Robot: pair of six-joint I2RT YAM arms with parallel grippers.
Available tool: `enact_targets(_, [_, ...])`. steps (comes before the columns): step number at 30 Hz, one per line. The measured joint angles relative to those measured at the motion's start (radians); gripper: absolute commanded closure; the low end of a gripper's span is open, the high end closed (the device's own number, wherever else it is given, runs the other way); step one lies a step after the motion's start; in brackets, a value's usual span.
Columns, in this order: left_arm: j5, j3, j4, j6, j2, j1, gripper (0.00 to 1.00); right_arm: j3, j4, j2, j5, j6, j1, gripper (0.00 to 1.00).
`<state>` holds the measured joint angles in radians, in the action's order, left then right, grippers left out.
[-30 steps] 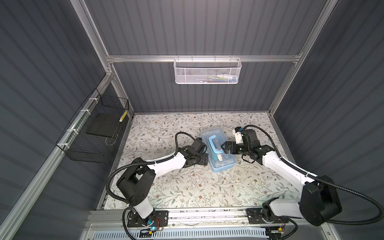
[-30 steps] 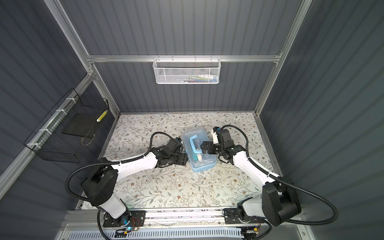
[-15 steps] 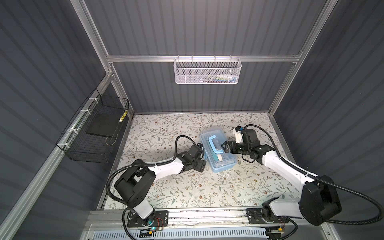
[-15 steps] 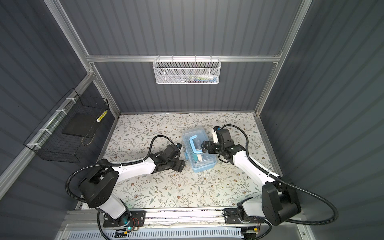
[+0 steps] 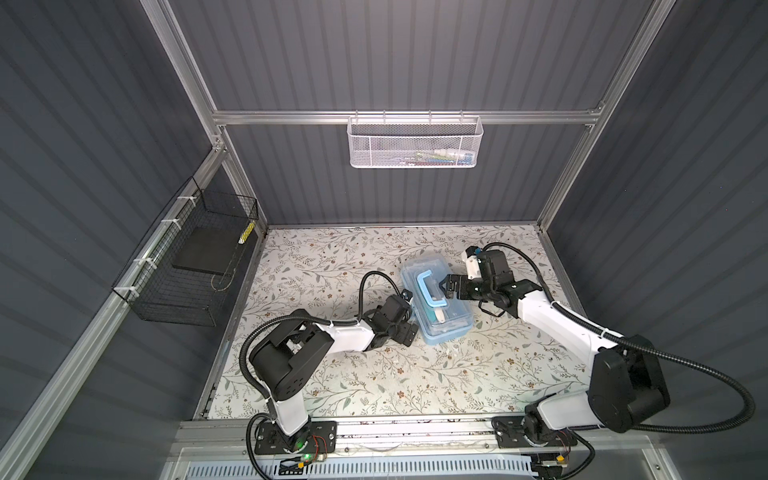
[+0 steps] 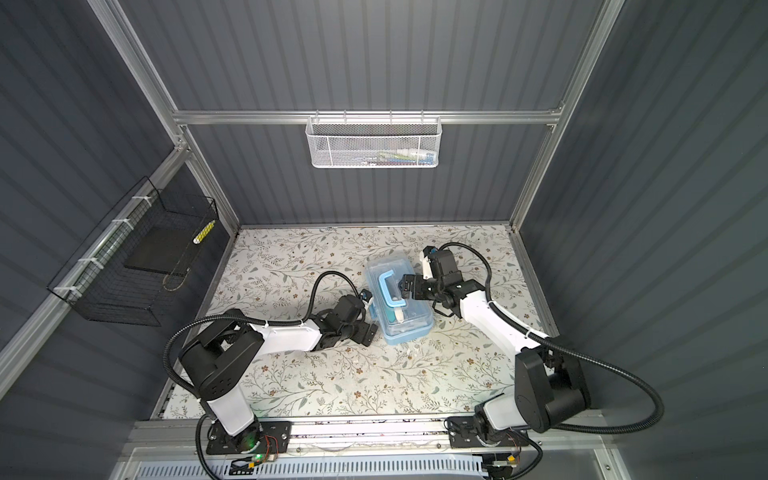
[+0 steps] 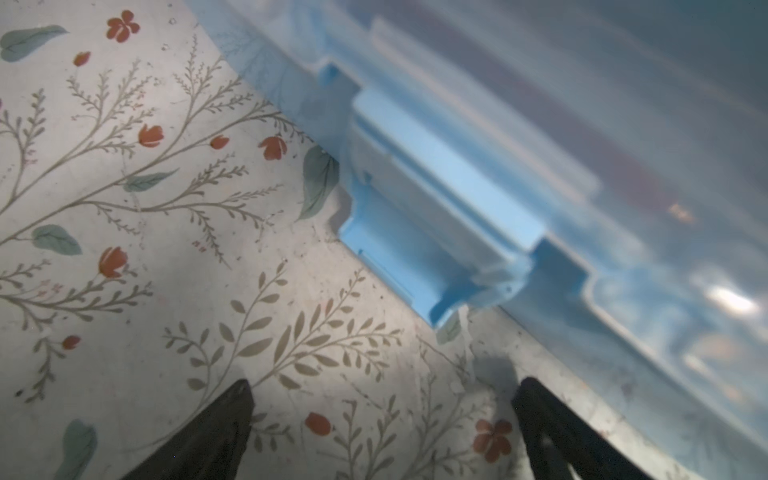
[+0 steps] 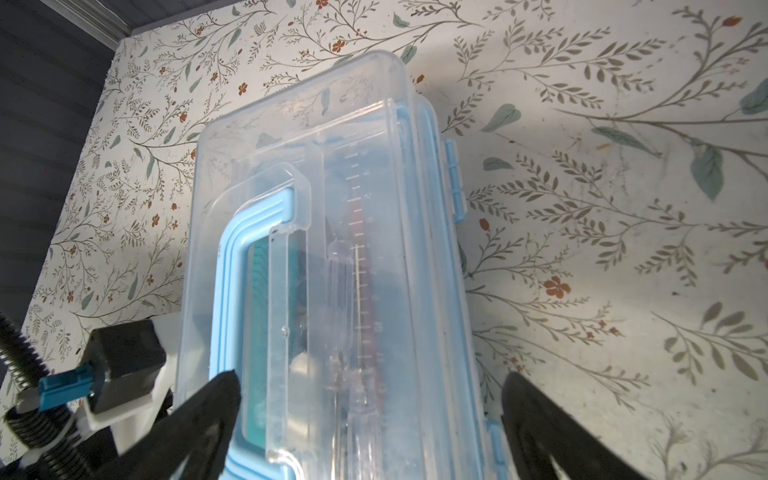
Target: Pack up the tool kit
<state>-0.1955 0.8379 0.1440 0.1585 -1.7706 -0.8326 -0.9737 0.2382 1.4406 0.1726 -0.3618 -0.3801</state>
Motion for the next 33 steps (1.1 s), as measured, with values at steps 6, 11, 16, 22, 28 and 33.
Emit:
enact_targets(6, [-0.038,-0.027,0.112,0.002,-0.023,0.0,0.0,-0.006,0.011,0.031,0.0,0.003,0.0,0.01])
enact_targets(11, [-0.076,-0.036,0.183,0.009,-0.043,0.0,0.0,-0.008,0.019,0.036,-0.002,0.004,0.0,0.01])
enact_targets(16, [-0.131,-0.047,0.215,0.02,-0.044,-0.003,0.01,-0.008,0.021,0.036,-0.008,0.004,0.0,0.01])
enact_targets(22, [-0.203,-0.077,0.251,0.04,-0.041,-0.006,0.01,-0.008,0.021,0.036,-0.016,0.004,0.0,0.01])
enact_targets(28, [-0.259,-0.106,0.253,0.059,0.005,-0.007,0.01,-0.008,0.021,0.036,-0.016,0.003,0.0,0.01])
enact_targets(33, [-0.306,-0.11,0.253,0.076,0.062,-0.006,0.01,-0.008,0.021,0.036,-0.015,0.003,0.0,0.01])
